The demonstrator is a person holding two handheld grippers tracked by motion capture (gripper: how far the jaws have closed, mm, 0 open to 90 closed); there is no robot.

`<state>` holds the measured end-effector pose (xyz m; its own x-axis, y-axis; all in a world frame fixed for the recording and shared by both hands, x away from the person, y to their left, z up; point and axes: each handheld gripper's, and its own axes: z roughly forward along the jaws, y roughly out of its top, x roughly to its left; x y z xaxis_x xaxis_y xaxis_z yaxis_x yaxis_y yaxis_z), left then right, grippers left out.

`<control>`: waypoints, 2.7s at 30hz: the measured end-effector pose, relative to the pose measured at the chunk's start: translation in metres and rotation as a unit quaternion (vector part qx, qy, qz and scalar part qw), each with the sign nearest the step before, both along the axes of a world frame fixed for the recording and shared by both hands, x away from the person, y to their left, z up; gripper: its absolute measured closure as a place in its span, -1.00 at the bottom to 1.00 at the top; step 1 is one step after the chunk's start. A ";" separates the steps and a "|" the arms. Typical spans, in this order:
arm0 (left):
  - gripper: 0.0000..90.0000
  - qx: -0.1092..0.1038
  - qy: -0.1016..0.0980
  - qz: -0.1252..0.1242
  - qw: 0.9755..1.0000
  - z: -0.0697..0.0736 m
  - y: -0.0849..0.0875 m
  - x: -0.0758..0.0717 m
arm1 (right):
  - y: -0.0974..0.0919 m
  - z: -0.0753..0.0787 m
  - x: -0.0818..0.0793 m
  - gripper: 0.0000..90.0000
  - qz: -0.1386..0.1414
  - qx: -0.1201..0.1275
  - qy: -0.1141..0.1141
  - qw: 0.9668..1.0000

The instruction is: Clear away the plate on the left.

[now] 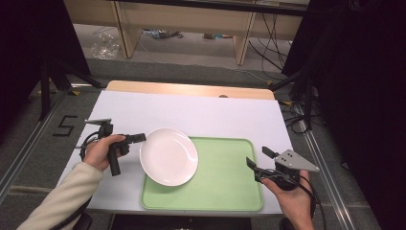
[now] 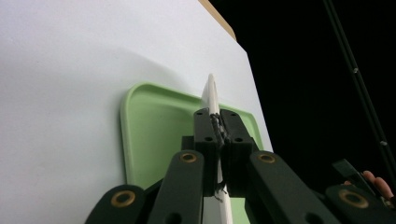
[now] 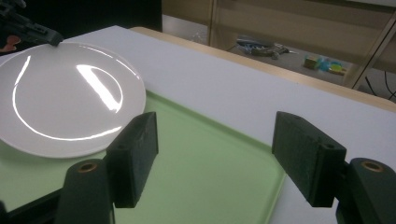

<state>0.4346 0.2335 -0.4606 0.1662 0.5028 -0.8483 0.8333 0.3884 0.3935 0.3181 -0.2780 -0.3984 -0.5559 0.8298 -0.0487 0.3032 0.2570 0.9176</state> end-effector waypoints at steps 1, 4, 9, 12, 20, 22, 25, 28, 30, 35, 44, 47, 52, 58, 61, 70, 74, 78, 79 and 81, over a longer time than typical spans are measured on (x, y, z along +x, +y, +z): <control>0.92 -0.008 0.003 -0.002 1.000 0.001 -0.002 0.000 | 0.001 -0.002 0.001 -0.28 0.003 0.010 -0.006 1.000; 0.94 -0.016 0.003 -0.001 1.000 0.003 -0.005 0.000 | 0.001 -0.002 0.002 -0.28 0.002 0.010 -0.007 1.000; 0.94 0.010 0.003 -0.002 1.000 0.000 -0.010 0.000 | 0.000 -0.001 0.001 -0.28 0.000 0.004 -0.010 1.000; 0.94 0.010 0.005 -0.003 1.000 -0.002 -0.012 0.000 | 0.000 -0.001 0.001 -0.28 0.000 0.002 -0.011 1.000; 0.94 0.028 0.010 -0.021 0.999 -0.007 -0.022 0.000 | 0.001 -0.002 0.002 -0.28 0.001 -0.002 -0.012 1.000; 0.93 0.034 0.007 -0.025 0.999 -0.009 -0.025 0.000 | 0.001 -0.002 0.002 -0.28 0.001 -0.004 -0.011 1.000; 0.93 0.039 0.012 -0.041 0.998 -0.014 -0.033 -0.001 | 0.001 -0.002 0.002 -0.28 0.000 -0.002 -0.014 1.000; 0.93 0.047 0.003 -0.058 0.997 -0.018 -0.037 0.001 | 0.001 -0.002 0.002 -0.28 -0.001 -0.002 -0.014 1.000; 0.93 0.047 0.004 -0.061 0.997 -0.019 -0.039 0.001 | 0.001 -0.002 0.002 -0.28 0.000 -0.003 -0.014 1.000; 0.93 0.073 -0.002 -0.074 0.995 -0.023 -0.049 0.000 | 0.001 -0.002 0.002 -0.28 0.001 -0.002 -0.013 1.000; 0.92 0.096 0.003 -0.102 0.990 -0.032 -0.061 0.000 | 0.002 -0.002 0.001 -0.28 0.003 0.001 -0.002 1.000; 0.91 0.112 0.003 -0.113 0.987 -0.035 -0.065 -0.001 | 0.002 -0.002 0.001 -0.28 0.003 0.000 -0.004 1.000; 0.87 0.120 -0.005 -0.117 0.986 -0.036 -0.067 -0.001 | 0.003 -0.002 0.001 -0.28 0.005 0.000 -0.003 1.000; 0.67 0.140 -0.029 -0.123 0.982 -0.032 -0.067 -0.004 | 0.002 -0.002 0.001 -0.28 0.003 0.000 -0.002 1.000; 0.53 0.154 -0.042 -0.123 0.980 -0.028 -0.066 -0.006 | 0.002 -0.003 0.001 -0.28 0.003 0.000 -0.002 1.000; 0.98 0.249 -0.053 -0.147 0.956 -0.010 -0.050 -0.025 | 0.001 -0.003 0.001 -0.28 0.002 -0.005 -0.010 1.000; 0.99 0.263 -0.038 -0.176 0.948 -0.013 -0.055 -0.028 | 0.003 -0.003 0.000 -0.28 0.003 -0.006 -0.001 1.000; 0.99 0.273 -0.034 -0.192 0.942 -0.014 -0.063 -0.028 | 0.003 -0.003 0.001 -0.28 0.001 -0.003 -0.005 1.000; 0.99 0.283 -0.035 -0.207 0.936 -0.015 -0.066 -0.028 | 0.003 -0.003 0.001 -0.28 0.004 -0.002 -0.004 1.000; 0.99 0.283 -0.031 -0.206 0.936 -0.017 -0.071 -0.029 | 0.002 -0.003 0.002 -0.28 0.004 -0.006 -0.009 1.000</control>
